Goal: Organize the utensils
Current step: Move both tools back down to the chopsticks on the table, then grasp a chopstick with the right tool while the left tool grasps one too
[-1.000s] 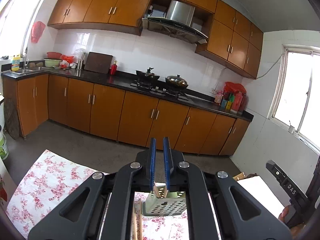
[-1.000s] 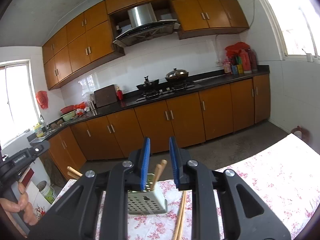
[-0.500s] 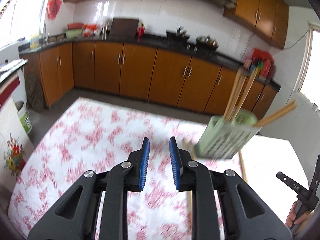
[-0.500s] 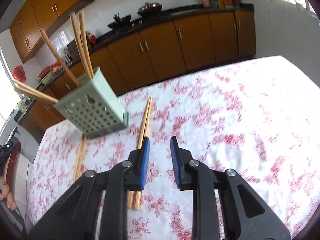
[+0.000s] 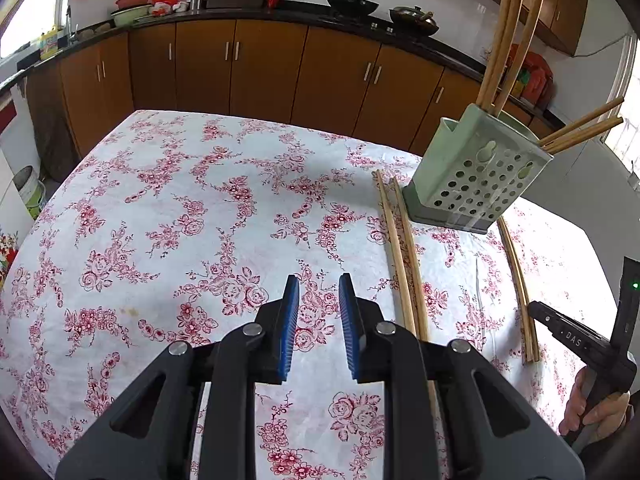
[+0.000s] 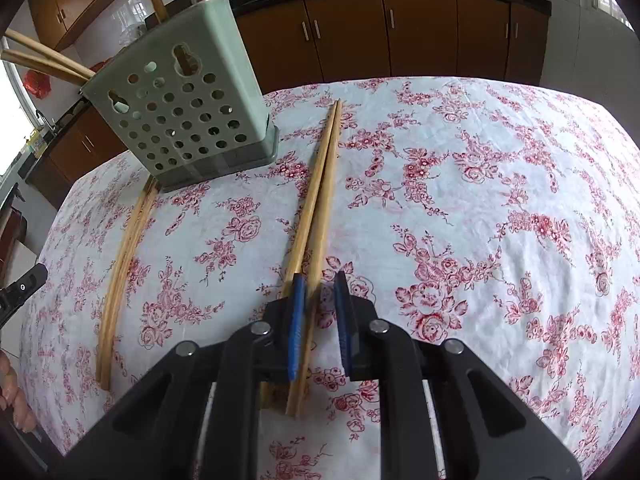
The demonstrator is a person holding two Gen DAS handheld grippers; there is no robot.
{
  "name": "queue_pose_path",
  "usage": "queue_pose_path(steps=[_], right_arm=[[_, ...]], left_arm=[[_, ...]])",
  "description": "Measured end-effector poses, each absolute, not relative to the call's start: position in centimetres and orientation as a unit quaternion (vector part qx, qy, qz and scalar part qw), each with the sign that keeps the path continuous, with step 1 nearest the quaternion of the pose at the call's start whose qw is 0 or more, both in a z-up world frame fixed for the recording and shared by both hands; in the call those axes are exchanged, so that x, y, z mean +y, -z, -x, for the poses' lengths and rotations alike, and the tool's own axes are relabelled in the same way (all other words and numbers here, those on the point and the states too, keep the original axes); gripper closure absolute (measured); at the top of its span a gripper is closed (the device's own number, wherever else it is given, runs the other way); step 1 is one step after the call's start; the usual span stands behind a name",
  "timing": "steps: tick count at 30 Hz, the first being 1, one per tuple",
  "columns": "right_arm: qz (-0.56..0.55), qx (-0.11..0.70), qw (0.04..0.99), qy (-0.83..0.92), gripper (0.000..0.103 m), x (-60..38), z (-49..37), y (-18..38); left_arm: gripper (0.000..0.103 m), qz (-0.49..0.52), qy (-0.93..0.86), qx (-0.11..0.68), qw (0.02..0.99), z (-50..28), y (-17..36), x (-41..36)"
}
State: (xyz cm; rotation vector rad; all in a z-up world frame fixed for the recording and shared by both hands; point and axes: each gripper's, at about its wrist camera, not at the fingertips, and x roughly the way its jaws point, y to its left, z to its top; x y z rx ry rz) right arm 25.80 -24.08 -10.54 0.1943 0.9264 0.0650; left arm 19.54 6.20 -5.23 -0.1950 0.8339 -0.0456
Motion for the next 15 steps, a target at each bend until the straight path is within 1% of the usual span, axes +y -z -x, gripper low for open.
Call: queue_pose_path(steps=[5, 9, 10, 11, 15], right_arm=[[-0.062, 0.441, 0.895, -0.027, 0.087, -23.4, -25.6, 10.4], [-0.057, 0.439, 0.896, -0.031, 0.087, -23.4, -25.6, 10.4], [-0.055, 0.438, 0.897, -0.031, 0.088, -23.5, -25.5, 10.5], [-0.049, 0.438, 0.897, -0.028, 0.094, -23.5, -25.8, 10.5], [-0.054, 0.435, 0.899, 0.005, 0.095, -25.2, -25.8, 10.4]], left_arm=[[0.082, 0.096, 0.040, 0.411, 0.905, -20.0, 5.7, 5.4], [0.082, 0.101, 0.056, 0.418, 0.901, -20.2, 6.1, 4.5], [0.082, 0.101, 0.061, 0.420, 0.900, -20.3, 6.2, 4.3], [0.082, 0.101, 0.064, 0.421, 0.899, -20.3, 6.3, 4.1], [0.082, 0.101, 0.084, 0.432, 0.892, -20.5, 6.8, 3.0]])
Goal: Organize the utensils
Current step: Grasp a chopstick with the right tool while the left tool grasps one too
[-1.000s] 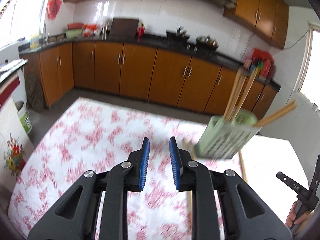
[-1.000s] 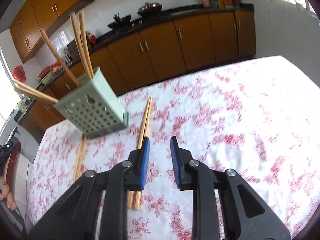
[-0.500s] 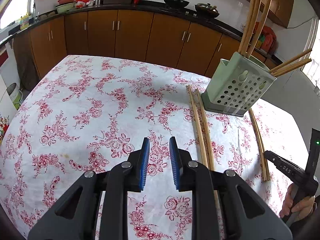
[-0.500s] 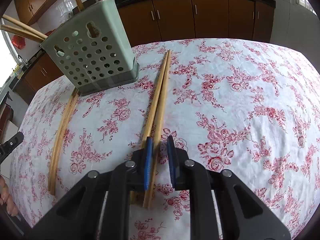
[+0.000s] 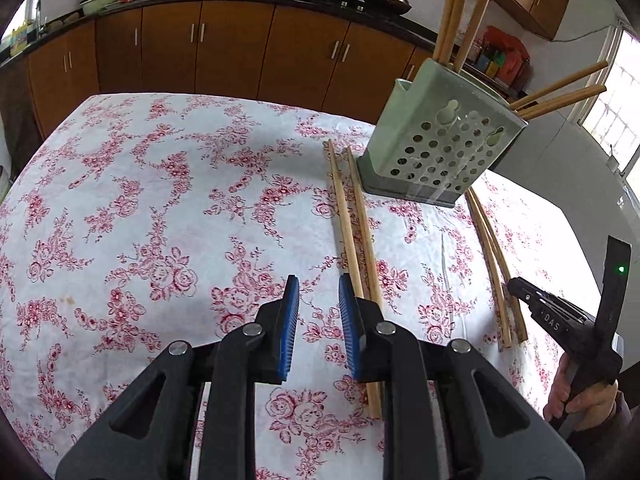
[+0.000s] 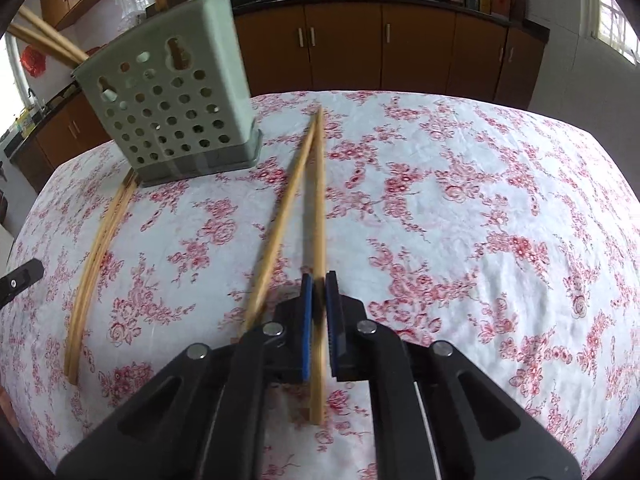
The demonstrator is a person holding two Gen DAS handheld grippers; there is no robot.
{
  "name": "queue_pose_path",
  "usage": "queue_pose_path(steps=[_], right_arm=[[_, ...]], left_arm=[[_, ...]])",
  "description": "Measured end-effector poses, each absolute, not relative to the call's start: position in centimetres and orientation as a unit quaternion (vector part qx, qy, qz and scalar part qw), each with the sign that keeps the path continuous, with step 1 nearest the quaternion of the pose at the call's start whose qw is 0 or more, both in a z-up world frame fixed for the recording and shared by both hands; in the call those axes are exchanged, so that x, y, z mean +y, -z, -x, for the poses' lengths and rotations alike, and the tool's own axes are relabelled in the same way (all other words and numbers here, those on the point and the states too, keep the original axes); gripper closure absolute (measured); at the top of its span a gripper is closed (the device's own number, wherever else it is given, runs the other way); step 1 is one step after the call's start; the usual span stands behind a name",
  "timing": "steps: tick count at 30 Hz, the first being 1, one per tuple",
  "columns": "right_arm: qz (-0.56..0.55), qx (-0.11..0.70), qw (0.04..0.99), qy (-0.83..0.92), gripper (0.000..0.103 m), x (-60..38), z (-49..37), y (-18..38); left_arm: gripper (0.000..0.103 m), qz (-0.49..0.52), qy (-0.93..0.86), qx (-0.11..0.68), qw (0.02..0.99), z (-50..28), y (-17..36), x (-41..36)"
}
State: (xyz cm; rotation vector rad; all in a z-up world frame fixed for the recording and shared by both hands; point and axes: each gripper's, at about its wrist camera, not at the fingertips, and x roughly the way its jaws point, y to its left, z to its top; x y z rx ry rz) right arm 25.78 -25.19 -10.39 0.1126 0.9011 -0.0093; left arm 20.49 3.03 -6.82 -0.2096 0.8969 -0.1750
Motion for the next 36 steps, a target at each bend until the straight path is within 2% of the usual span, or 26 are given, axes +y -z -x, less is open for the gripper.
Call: queue_pose_path(steps=[7, 14, 20, 29, 36], right_arm=[[-0.096, 0.429, 0.896, 0.065, 0.095, -30.0, -25.6, 10.4], [-0.073, 0.424, 0.900, 0.067, 0.095, -29.6, -25.2, 10.5], [-0.074, 0.423, 0.901, 0.066, 0.095, -29.2, -25.1, 10.7], [-0.073, 0.419, 0.904, 0.050, 0.095, -28.7, -25.0, 10.8], [-0.068, 0.415, 0.906, 0.046, 0.095, -28.4, -24.8, 10.8]], left_arm=[[0.082, 0.081, 0.107, 0.455, 0.881, -21.1, 8.4, 0.7], [0.082, 0.058, 0.106, 0.460, 0.879, -21.1, 9.2, -0.7], [0.095, 0.025, 0.078, 0.455, 0.887, -21.1, 9.5, -1.2], [0.095, 0.045, -0.005, 0.448, 0.893, -23.0, 9.2, 4.1], [0.095, 0.042, 0.006, 0.440, 0.897, -23.0, 9.2, 6.2]])
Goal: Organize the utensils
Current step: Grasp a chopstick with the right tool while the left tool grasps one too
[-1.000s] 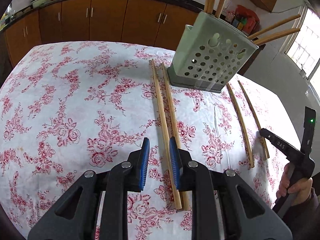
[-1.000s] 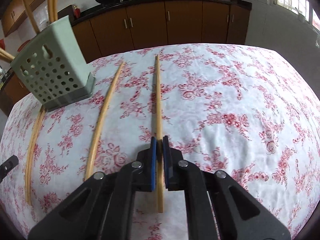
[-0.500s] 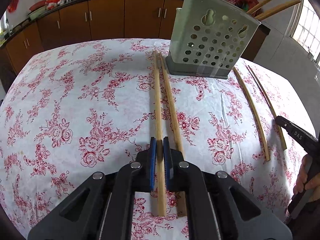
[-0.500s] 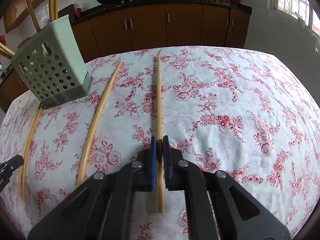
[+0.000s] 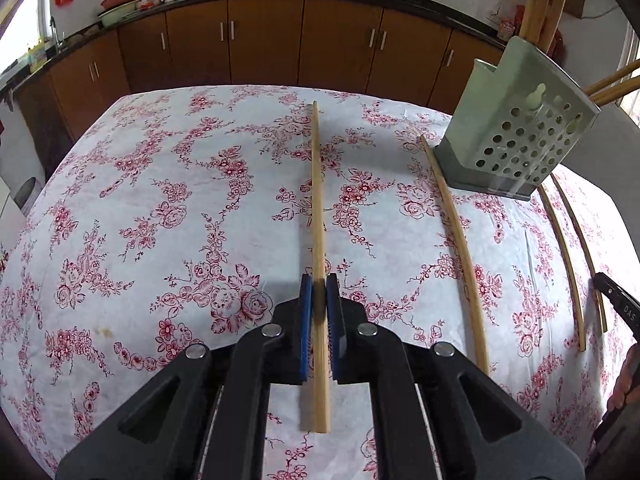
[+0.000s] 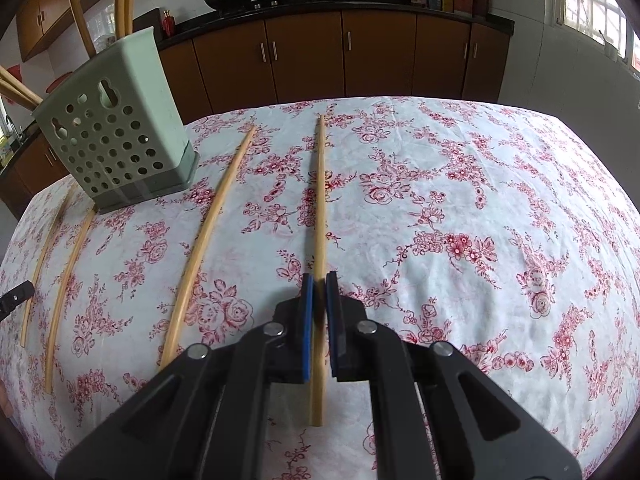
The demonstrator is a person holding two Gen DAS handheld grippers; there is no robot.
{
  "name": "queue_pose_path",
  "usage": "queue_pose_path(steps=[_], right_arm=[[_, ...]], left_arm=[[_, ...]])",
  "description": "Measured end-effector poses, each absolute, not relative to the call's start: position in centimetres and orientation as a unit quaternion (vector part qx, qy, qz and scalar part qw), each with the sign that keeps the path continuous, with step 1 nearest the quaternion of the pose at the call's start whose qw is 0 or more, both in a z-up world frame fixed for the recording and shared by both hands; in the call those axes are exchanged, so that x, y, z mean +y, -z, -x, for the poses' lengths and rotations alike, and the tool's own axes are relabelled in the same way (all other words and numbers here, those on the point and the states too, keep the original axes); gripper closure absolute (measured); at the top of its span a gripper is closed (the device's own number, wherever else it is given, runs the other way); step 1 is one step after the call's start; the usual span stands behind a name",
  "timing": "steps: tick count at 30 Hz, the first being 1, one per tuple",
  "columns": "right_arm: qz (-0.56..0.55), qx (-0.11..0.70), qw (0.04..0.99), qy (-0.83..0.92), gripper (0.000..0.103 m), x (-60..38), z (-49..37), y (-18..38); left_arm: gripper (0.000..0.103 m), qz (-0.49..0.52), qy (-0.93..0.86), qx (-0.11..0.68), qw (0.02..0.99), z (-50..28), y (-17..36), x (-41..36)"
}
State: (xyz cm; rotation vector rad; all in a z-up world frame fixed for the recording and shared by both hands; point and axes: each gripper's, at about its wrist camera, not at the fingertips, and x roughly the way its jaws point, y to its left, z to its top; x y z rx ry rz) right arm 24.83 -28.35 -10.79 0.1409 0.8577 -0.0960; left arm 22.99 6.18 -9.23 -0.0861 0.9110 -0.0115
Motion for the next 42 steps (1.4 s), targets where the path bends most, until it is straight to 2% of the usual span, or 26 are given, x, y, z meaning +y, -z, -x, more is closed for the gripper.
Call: queue_pose_path(steps=[13, 19, 22, 24, 25, 32, 42], right_arm=[[-0.062, 0.417, 0.906, 0.048, 0.094, -28.3, -24.9, 10.8], [-0.051, 0.418, 0.906, 0.048, 0.089, -27.9, -25.0, 10.8], [-0.045, 0.418, 0.906, 0.050, 0.083, -27.7, -25.0, 10.9], [-0.041, 0.420, 0.905, 0.062, 0.066, -27.7, -25.0, 10.9], [-0.042, 0.420, 0.904, 0.067, 0.065, -27.8, -25.0, 10.9], [-0.046, 0.420, 0.904, 0.066, 0.064, -28.2, -25.1, 11.0], [-0.047, 0.421, 0.903, 0.066, 0.064, -28.2, -25.2, 11.0]], left_arm=[[0.094, 0.030, 0.000, 0.423, 0.906, -22.4, 9.4, 5.8], [0.093, 0.021, -0.004, 0.423, 0.906, -22.3, 9.4, 5.6], [0.093, 0.019, -0.005, 0.424, 0.906, -22.3, 9.4, 5.5], [0.093, 0.012, -0.008, 0.424, 0.906, -22.3, 9.4, 5.3], [0.093, 0.007, -0.011, 0.424, 0.905, -22.3, 9.4, 5.1], [0.077, -0.012, -0.008, 0.425, 0.905, -22.4, 9.4, 4.0], [0.077, -0.009, -0.008, 0.426, 0.905, -22.5, 9.3, 4.1]])
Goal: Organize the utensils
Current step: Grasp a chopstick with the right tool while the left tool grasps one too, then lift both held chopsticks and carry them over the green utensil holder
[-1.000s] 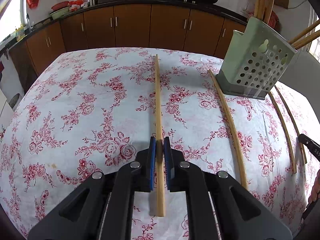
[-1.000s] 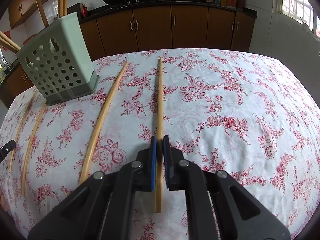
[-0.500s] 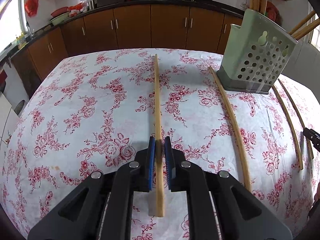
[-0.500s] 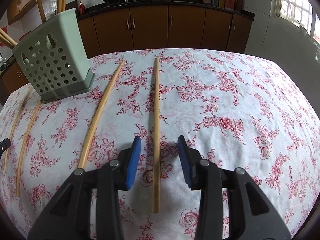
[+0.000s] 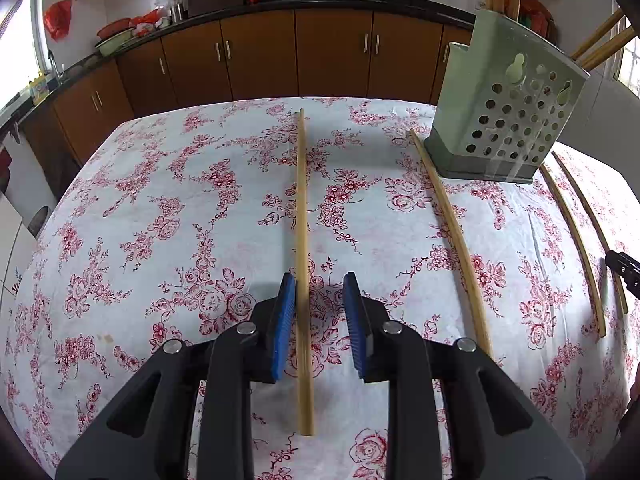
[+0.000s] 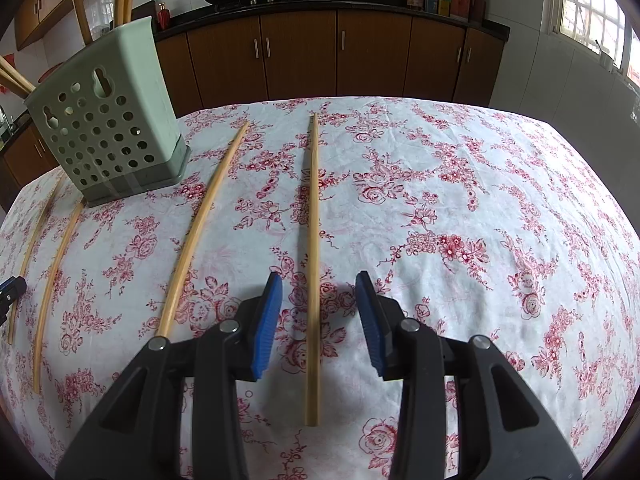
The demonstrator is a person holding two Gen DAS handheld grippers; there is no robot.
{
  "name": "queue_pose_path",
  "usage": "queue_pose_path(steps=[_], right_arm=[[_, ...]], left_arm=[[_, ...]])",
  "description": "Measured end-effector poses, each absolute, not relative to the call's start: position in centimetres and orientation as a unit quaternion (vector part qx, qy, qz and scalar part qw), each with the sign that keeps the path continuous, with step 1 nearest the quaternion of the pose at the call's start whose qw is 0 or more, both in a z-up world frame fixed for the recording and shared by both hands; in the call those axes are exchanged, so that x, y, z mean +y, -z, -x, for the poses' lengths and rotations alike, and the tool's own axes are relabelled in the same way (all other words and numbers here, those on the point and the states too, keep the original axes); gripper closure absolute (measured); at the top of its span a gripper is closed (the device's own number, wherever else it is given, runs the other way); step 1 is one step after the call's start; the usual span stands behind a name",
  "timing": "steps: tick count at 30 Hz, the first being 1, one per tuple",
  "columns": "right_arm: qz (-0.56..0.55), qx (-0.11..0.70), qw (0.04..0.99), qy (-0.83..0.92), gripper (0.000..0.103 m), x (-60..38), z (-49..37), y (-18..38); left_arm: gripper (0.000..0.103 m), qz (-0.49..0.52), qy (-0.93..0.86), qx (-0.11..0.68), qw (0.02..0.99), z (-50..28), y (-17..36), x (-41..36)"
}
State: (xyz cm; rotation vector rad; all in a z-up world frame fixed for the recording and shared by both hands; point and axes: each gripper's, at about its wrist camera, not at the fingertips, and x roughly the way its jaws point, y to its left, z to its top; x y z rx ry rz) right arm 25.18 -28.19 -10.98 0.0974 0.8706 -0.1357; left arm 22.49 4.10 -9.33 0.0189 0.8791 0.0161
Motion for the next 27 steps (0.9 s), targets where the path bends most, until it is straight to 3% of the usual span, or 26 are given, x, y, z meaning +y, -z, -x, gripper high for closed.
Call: queue_pose_path(steps=[4, 10, 14, 21, 27], right_arm=[[-0.050, 0.421, 0.904, 0.064, 0.066, -28.3, -25.1, 11.0], [-0.057, 0.419, 0.905, 0.056, 0.082, -28.5, -23.9, 10.9], [-0.058, 0.418, 0.905, 0.053, 0.095, -28.6, -23.2, 10.8], [-0.059, 0.414, 0.907, 0.051, 0.095, -28.7, -22.2, 10.4], [-0.068, 0.359, 0.930, 0.050, 0.096, -29.4, -20.5, 6.6]], left_arm=[[0.077, -0.003, -0.006, 0.426, 0.905, -22.6, 9.3, 4.3], [0.079, 0.002, -0.006, 0.426, 0.905, -21.1, 9.3, 4.3], [0.094, 0.007, -0.010, 0.427, 0.904, -20.2, 9.3, 4.5], [0.096, 0.006, -0.004, 0.431, 0.902, -19.3, 9.0, 4.9], [0.096, 0.017, 0.004, 0.392, 0.920, -18.4, 5.2, 6.0]])
